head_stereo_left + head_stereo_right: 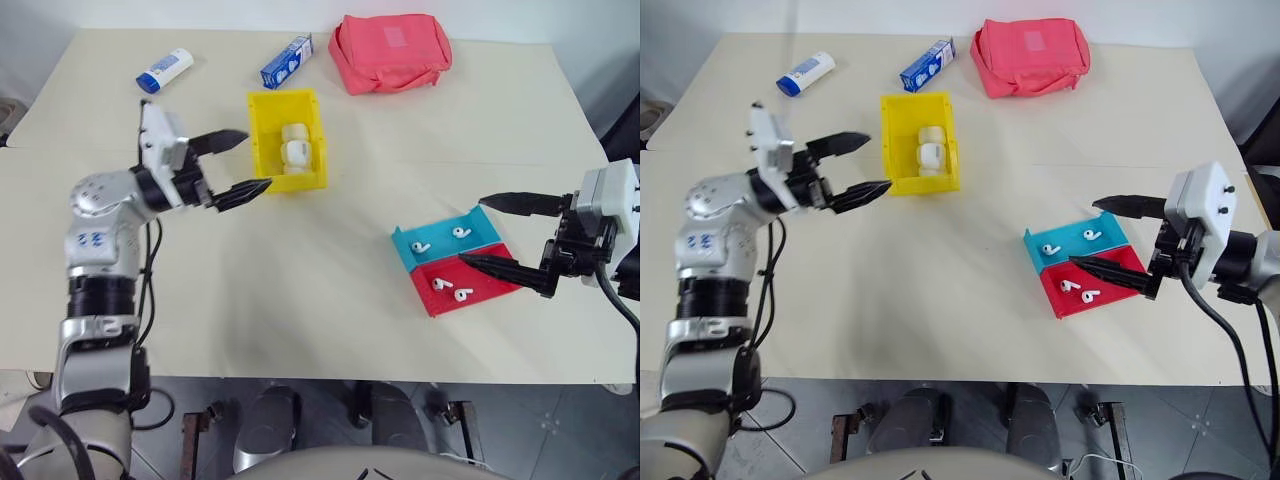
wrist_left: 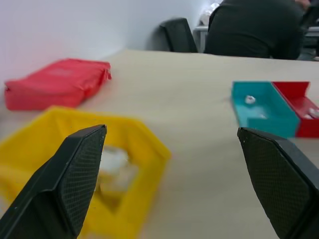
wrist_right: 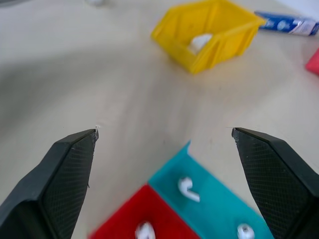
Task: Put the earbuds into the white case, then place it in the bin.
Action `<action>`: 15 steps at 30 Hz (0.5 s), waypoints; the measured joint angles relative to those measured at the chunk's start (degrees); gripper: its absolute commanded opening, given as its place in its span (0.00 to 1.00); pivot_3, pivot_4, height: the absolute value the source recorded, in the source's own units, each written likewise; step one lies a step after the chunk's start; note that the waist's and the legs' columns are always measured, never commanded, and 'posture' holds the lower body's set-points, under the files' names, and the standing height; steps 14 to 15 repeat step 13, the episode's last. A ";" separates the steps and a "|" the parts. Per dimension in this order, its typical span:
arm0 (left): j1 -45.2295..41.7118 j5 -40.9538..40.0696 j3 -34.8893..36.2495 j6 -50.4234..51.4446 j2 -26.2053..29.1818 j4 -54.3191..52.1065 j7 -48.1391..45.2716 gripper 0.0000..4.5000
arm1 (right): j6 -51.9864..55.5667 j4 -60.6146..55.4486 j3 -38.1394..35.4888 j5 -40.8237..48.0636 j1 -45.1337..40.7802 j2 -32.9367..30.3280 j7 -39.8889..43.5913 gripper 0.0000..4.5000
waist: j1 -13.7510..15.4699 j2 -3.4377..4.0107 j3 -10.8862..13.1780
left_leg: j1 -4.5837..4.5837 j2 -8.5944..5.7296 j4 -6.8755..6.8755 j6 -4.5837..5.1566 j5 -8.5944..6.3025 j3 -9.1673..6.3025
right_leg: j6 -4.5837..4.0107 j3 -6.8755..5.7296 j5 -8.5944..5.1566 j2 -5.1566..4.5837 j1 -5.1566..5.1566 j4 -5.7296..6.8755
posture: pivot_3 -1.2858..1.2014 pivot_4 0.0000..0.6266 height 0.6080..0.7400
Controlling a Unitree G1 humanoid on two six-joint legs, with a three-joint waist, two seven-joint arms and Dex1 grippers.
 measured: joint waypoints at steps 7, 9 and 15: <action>7.09 -3.90 4.03 1.48 5.05 -2.04 -5.59 0.99 | -3.65 5.69 0.50 -3.12 1.65 -0.24 4.03 1.00 | 0.10 0.04 0.02 | 0.02 0.01 0.00 -0.05 -0.03 -0.02 | -0.04 0.02 -0.02 -0.01 -0.01 0.00 | 0.52 0.24 1.00; 8.77 -4.50 4.21 1.66 5.29 -2.50 -6.08 0.99 | -4.10 6.28 0.52 -3.63 2.05 -0.24 4.50 1.00 | 0.06 0.05 0.02 | 0.02 0.02 0.00 -0.05 -0.04 -0.01 | -0.04 0.03 -0.02 -0.01 -0.01 0.00 | 0.52 0.24 1.00; 10.21 -5.25 5.21 1.82 5.37 -3.71 -6.62 0.99 | -4.84 7.91 0.54 -3.79 2.22 -0.24 5.15 1.00 | 0.08 0.06 0.03 | 0.01 0.04 0.00 -0.08 -0.05 -0.02 | -0.05 0.02 -0.03 -0.01 -0.02 0.00 | 0.52 0.24 1.00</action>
